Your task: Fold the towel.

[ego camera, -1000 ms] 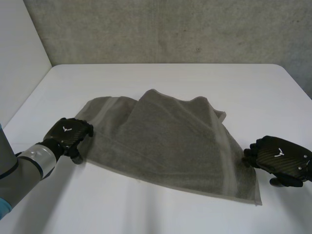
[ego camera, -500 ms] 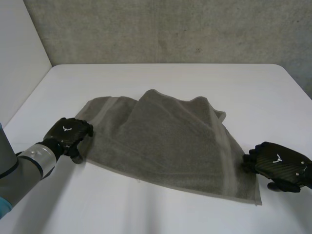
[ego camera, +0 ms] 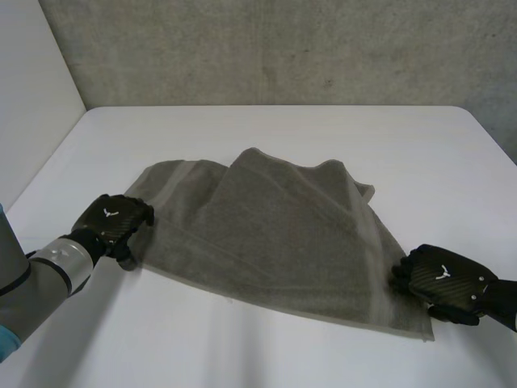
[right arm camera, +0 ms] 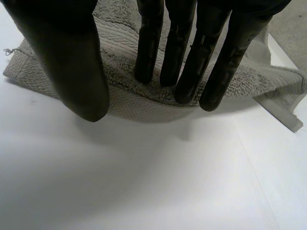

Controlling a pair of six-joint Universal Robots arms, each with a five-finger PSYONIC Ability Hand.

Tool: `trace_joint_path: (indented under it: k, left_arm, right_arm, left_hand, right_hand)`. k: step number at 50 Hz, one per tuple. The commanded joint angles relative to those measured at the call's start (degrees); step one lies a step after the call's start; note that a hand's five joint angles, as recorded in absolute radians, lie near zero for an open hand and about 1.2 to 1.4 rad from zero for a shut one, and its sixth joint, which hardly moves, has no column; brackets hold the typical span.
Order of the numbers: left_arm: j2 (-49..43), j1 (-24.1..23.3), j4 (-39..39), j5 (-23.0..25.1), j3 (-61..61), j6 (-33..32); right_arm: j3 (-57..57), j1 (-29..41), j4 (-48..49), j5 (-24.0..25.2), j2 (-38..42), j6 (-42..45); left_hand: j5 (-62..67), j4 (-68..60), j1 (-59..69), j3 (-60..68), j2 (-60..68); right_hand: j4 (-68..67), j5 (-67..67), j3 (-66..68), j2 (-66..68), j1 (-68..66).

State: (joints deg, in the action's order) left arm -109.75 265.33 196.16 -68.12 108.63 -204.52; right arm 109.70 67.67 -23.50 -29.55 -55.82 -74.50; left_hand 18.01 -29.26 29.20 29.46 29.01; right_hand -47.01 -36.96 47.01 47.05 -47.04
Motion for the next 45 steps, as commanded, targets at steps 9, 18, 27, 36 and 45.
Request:
trace_joint_path:
  k: [9,18,27,36,45]
  left_arm:
    - [0.1,0.0,0.0,0.0,0.0,0.0]
    - [0.1,-0.1,0.0,0.0,-0.1,0.0]
    - [0.2,-0.1,0.0,0.0,-0.2,0.4]
    - [0.9,-0.3,-0.1,0.0,-1.0,2.3]
    - [1.2,-0.3,-0.1,0.1,-0.8,2.5]
  right_arm:
    - [-0.3,1.0,0.7,1.2,-0.2,-0.8]
    - [-0.5,3.1,0.5,1.4,-1.1,-2.5]
    - [-0.9,5.6,-4.7,2.1,-4.7,-3.6]
    - [-9.6,8.7,-11.7,9.9,-11.4,-24.4]
    - [-21.4,10.4,-10.1,3.6,-7.9,-45.6]
  left_hand:
    - [-0.1,1.4,-1.3,-1.6,-1.1]
    - [-0.1,1.4,-1.3,-1.6,-1.1]
    - [-0.1,1.4,-1.3,-1.6,-1.1]
    - [-0.1,1.4,-1.3,-1.6,-1.1]
    - [-0.1,1.4,-1.3,-1.6,-1.1]
  right_hand:
    - [-32.9,-33.0,32.9,32.9,-32.9]
    - [-33.0,-33.0,33.0,32.9,-33.0]
    - [-33.0,-33.0,33.0,32.9,-33.0]
    - [-33.0,-33.0,33.0,32.9,-33.0]
    - [-33.0,-33.0,33.0,32.9,-33.0]
